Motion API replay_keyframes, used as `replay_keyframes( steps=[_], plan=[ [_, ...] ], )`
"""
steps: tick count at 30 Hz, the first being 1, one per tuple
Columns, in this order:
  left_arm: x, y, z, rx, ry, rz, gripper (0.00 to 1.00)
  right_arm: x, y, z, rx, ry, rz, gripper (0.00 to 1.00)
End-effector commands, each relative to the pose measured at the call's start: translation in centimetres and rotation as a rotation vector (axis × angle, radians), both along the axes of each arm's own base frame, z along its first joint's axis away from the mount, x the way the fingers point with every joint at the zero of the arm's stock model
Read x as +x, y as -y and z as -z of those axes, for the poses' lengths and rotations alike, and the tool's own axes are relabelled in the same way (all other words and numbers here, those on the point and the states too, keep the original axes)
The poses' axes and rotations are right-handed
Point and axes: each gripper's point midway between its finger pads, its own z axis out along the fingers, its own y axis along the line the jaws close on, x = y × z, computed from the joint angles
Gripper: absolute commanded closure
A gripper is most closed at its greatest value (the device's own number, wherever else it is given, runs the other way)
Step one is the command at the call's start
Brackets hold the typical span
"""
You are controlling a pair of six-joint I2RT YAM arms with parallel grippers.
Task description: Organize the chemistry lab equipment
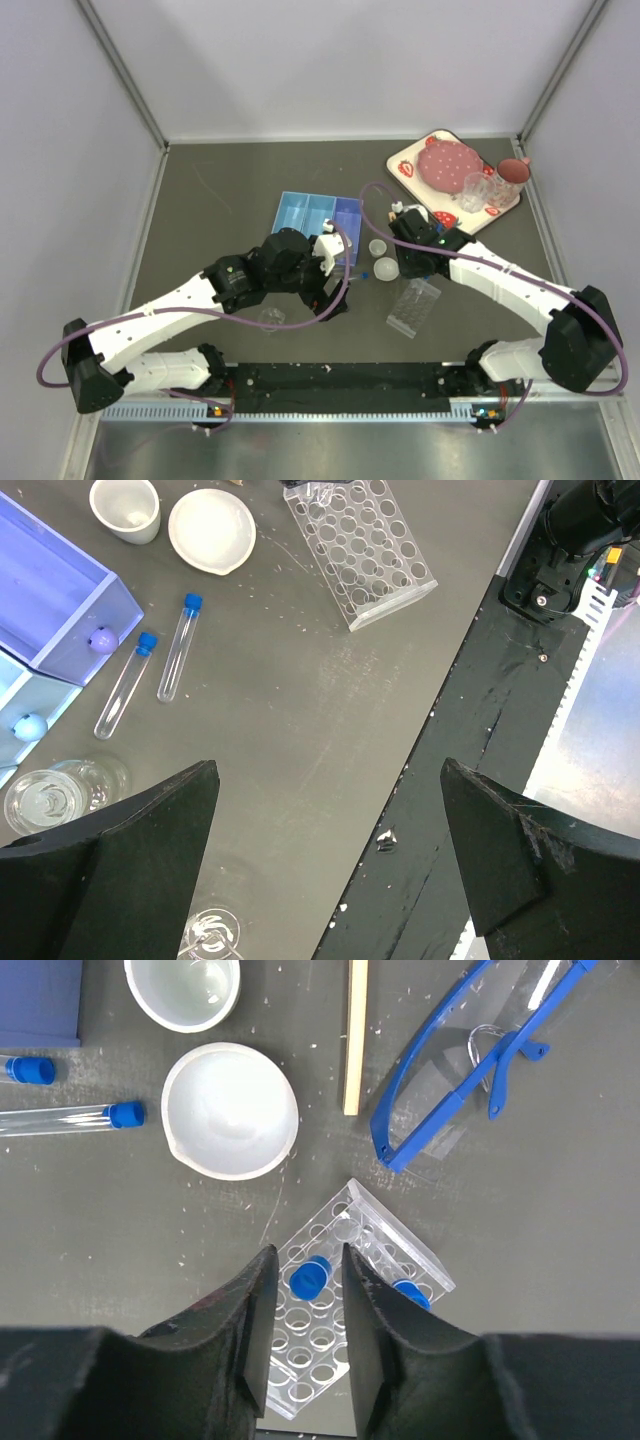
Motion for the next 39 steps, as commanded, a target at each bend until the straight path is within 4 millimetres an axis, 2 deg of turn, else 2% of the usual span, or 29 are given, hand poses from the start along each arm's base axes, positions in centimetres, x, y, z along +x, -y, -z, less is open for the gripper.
replay_keyframes(
  steps=[1,16,24,39],
  plan=[
    [0.1,0.1,-1.1,-0.032,0.026,0.000,0.02,0.0,-0.1,-0.2,-0.008,0.020,-0.008,0.69],
    [0.0,0.2,-0.9,-0.037,0.021,0.005,0.02,-0.7,0.4,0.3,-0.033,0.004,-0.011,0.71],
    [0.0,0.2,-0.9,-0.040,0.022,0.006,0.02,-0.6,0.6,0.2,-0.039,0.013,-0.001,0.88],
    [0.1,0.5,-1.0,-0.043,0.017,0.012,0.02,-0.3,1.3,-1.5,-0.052,0.057,0.013,0.94]
  ],
)
